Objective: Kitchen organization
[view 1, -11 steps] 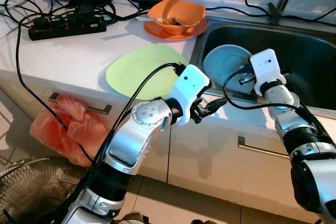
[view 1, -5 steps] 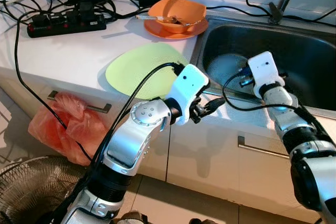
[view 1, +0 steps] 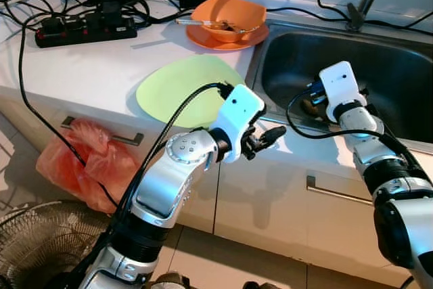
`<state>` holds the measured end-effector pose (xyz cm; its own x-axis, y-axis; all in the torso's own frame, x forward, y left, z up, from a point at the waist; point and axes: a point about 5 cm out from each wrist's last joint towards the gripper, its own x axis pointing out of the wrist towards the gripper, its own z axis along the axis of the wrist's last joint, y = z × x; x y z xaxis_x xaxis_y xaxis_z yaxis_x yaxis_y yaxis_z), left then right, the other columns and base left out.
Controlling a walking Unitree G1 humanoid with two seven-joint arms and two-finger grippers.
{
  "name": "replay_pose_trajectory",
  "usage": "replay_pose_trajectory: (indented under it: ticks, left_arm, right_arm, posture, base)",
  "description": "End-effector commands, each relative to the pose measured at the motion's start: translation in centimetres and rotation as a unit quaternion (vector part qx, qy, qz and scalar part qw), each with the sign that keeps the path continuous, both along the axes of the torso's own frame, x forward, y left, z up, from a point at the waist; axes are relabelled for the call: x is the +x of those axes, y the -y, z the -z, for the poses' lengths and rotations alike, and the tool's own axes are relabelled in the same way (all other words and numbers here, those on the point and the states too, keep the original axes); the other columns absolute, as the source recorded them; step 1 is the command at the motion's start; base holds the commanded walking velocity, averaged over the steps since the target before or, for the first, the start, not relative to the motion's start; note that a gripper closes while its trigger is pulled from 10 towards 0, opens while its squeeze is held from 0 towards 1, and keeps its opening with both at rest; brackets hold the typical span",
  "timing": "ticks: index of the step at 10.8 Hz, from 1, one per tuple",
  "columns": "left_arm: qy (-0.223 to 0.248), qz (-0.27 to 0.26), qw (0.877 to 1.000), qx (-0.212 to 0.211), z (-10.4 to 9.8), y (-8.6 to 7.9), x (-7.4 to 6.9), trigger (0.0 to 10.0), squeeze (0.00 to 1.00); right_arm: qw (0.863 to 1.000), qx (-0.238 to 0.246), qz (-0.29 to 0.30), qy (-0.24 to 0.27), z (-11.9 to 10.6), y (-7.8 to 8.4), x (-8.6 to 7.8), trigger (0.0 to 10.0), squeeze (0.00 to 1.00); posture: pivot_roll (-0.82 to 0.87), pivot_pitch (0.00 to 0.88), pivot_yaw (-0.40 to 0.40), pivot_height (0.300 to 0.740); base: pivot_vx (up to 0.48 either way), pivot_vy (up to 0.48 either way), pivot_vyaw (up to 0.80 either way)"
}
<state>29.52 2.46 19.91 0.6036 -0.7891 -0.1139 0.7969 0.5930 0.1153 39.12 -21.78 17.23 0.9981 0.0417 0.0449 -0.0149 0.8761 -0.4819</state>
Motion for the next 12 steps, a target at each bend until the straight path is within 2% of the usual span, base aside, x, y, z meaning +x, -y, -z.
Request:
replay_pose_trajectory:
  ticks: [1, 2, 3, 5, 6, 8, 9, 12]
  left_arm:
    - [0.013, -0.007, 1.0, -0.007, -0.5, -0.1, 0.0, 10.0, 0.0]
    - [0.027, -0.021, 0.999, -0.018, -0.9, -0.2, 0.3, 10.0, 0.0]
    - [0.045, -0.042, 0.997, -0.047, -1.6, -0.3, 0.6, 10.0, 0.0]
    - [0.079, -0.062, 0.993, -0.063, -2.6, -0.6, 1.0, 10.0, 0.0]
    - [0.102, -0.082, 0.989, -0.074, -3.2, -1.1, 1.4, 10.0, 0.0]
    - [0.131, -0.132, 0.977, -0.105, -4.1, -2.6, 2.2, 10.0, 0.0]
    - [0.148, -0.161, 0.967, -0.13, -4.7, -3.8, 2.4, 10.0, 0.0]
    - [0.147, -0.181, 0.961, -0.149, -4.7, -6.4, 2.4, 10.0, 0.0]
  right_arm:
    - [0.999, 0.032, -0.004, 0.027, -1.1, -0.1, 0.2, 10.0, 0.0]
    - [0.996, 0.075, -0.008, 0.055, -2.2, -0.2, 0.3, 10.0, 0.0]
    - [0.989, 0.121, -0.011, 0.089, -3.5, -0.2, 0.4, 10.0, 0.0]
    - [0.967, 0.201, -0.019, 0.153, -6.0, -0.2, 0.1, 10.0, 0.0]
    - [0.946, 0.274, -0.036, 0.171, -6.6, -0.4, -0.4, 10.0, 0.0]
    - [0.919, 0.345, -0.095, 0.165, -5.0, -1.7, -2.2, 10.0, 0.0]
    - [0.907, 0.382, -0.115, 0.136, -2.8, -2.3, -3.3, 10.0, 0.0]
    - [0.894, 0.425, -0.131, 0.049, 2.1, -4.0, -5.5, 10.0, 0.0]
  posture:
    - [0.22, 0.115, -0.021, 0.74]
    - [0.21, 0.117, -0.019, 0.74]
    - [0.2, 0.121, -0.019, 0.74]
    - [0.19, 0.122, -0.019, 0.74]
    - [0.19, 0.121, -0.018, 0.74]
    - [0.18, 0.114, -0.019, 0.74]
    - [0.18, 0.108, -0.015, 0.74]
    - [0.18, 0.098, -0.005, 0.74]
  base:
    - [0.0, 0.0, 0.0]
    - [0.0, 0.0, 0.0]
    - [0.0, 0.0, 0.0]
    - [0.0, 0.0, 0.0]
    - [0.0, 0.0, 0.0]
    - [0.0, 0.0, 0.0]
    - [0.0, 0.0, 0.0]
    - [0.0, 0.0, 0.0]
